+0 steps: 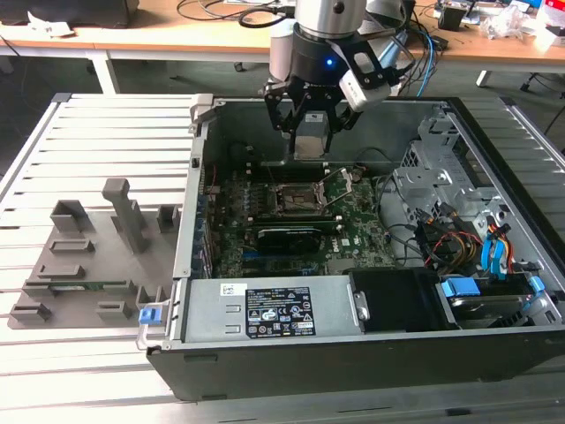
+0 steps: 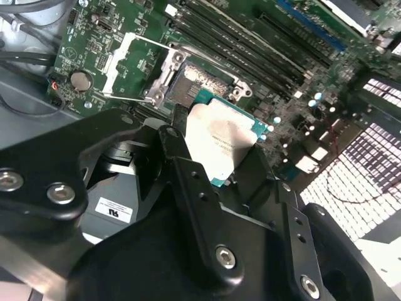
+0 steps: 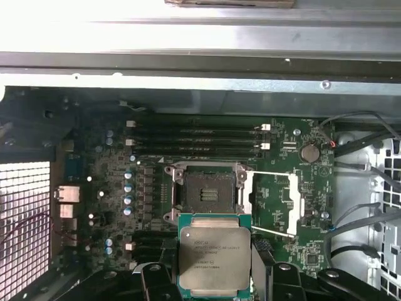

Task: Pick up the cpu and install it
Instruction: 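Pick up the cpu and move it towards the insertion slot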

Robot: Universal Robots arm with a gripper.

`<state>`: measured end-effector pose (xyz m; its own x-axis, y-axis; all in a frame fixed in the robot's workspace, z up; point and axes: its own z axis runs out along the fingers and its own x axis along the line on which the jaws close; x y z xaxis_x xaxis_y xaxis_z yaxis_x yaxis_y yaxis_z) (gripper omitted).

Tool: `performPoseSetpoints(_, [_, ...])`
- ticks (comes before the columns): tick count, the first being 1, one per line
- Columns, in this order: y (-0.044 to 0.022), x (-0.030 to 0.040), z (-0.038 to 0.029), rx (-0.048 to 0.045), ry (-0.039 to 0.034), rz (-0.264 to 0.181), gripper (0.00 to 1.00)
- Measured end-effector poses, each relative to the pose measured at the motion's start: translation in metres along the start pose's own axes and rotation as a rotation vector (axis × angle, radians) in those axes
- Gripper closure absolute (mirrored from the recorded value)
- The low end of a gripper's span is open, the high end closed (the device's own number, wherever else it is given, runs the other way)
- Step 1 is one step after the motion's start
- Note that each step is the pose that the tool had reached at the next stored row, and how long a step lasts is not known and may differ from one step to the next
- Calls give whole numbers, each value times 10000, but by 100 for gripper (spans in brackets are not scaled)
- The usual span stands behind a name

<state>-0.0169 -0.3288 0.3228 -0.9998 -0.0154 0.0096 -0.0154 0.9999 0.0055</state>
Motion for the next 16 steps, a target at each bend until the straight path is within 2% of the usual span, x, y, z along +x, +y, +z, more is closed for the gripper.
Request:
performPoseSetpoints(5, [27, -85, 40, 0, 0, -5, 45])
performPoseSetpoints(16, [27, -87, 43, 4, 0, -5, 45])
